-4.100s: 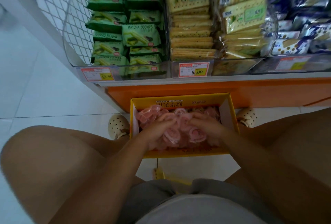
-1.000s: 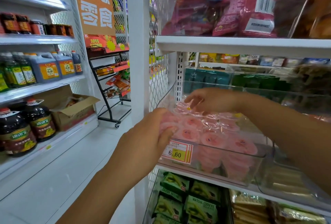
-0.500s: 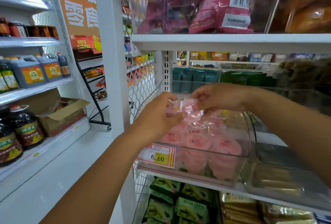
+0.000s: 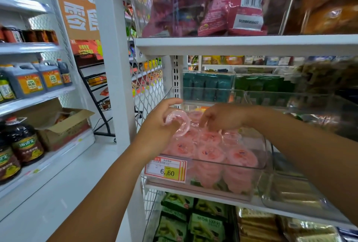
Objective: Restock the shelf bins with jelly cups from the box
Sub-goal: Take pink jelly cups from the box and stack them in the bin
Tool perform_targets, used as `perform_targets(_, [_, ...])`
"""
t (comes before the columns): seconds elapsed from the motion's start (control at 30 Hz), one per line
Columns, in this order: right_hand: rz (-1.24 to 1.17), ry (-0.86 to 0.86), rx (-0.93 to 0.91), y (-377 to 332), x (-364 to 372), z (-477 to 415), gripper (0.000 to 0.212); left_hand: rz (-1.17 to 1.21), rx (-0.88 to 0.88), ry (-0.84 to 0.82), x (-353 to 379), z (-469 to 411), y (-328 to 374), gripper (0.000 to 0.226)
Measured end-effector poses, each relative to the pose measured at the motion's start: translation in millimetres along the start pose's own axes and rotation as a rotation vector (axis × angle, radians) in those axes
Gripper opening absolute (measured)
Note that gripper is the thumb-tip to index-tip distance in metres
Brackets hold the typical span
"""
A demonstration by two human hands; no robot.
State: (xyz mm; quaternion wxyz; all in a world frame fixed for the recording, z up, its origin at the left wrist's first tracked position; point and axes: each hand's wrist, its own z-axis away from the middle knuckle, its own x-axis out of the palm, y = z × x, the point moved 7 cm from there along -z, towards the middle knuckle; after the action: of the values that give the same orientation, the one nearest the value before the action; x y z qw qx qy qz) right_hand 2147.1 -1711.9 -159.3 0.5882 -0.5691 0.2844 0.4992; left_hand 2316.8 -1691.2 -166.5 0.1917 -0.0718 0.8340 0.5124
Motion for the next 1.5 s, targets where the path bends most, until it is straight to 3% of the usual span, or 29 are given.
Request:
perform_targets(0.07, [-0.121, 0.122, -0.09, -9, -11, 4, 0.027, 0.006, 0.02, -0.015, 2, -2, -1, 0.046])
perform_targets(0.17, [-0.598, 0.049, -0.203, -22, -10, 13, 0.027, 0.016, 0.015, -0.026, 5, -4, -5, 0.051])
perform_targets(0.27, [-0.693, 0.108, -0.203, -25, -7, 17, 0.022, -0.009, 0.028, -0.067, 9, -5, -4, 0.054])
perform_targets(0.37, [-0.373, 0.212, -0.175, -24, -22, 25, 0.015, -0.053, 0.03, -0.146, 16, -1, -1, 0.055])
perform_targets(0.43, [-0.075, 0.232, -0.147, -19, -41, 31, 0.015, -0.254, 0.08, -0.256, 29, 5, 3, 0.044])
perform_targets(0.53, [0.175, 0.151, -0.092, -7, -54, 29, 0.022, -0.578, 0.125, -0.431, 48, 11, 0, 0.039])
perform_targets(0.7, [0.437, 0.006, 0.003, 5, -31, 12, 0.025, -0.629, 0.065, -0.496, 47, 12, 1, 0.037])
perform_targets(0.8, [0.452, -0.087, 0.054, 13, -13, 7, 0.024, -0.585, 0.041, -0.466, 44, 14, 5, 0.04])
perform_targets(1.0, [0.401, -0.077, 0.046, 16, -11, 11, 0.027, -0.585, 0.045, -0.452, 44, 13, 1, 0.039])
perform_targets(1.13, [0.35, 0.046, -0.026, 2, -21, 30, 0.032, -0.484, 0.108, -0.334, 39, 10, 5, 0.047])
perform_targets(1.33, [-0.057, 0.472, -0.248, -19, -40, 111, 0.018, -0.282, 0.386, 0.011, 23, 39, 44, 0.037])
perform_targets(1.43, [-0.304, 0.474, -0.298, -16, -19, 164, 0.017, -0.237, 0.539, 0.028, 37, 77, 70, 0.032])
perform_targets(1.5, [-0.401, 0.339, -0.308, -10, 10, 194, 0.02, -0.19, 0.568, -0.038, 54, 107, 74, 0.027])
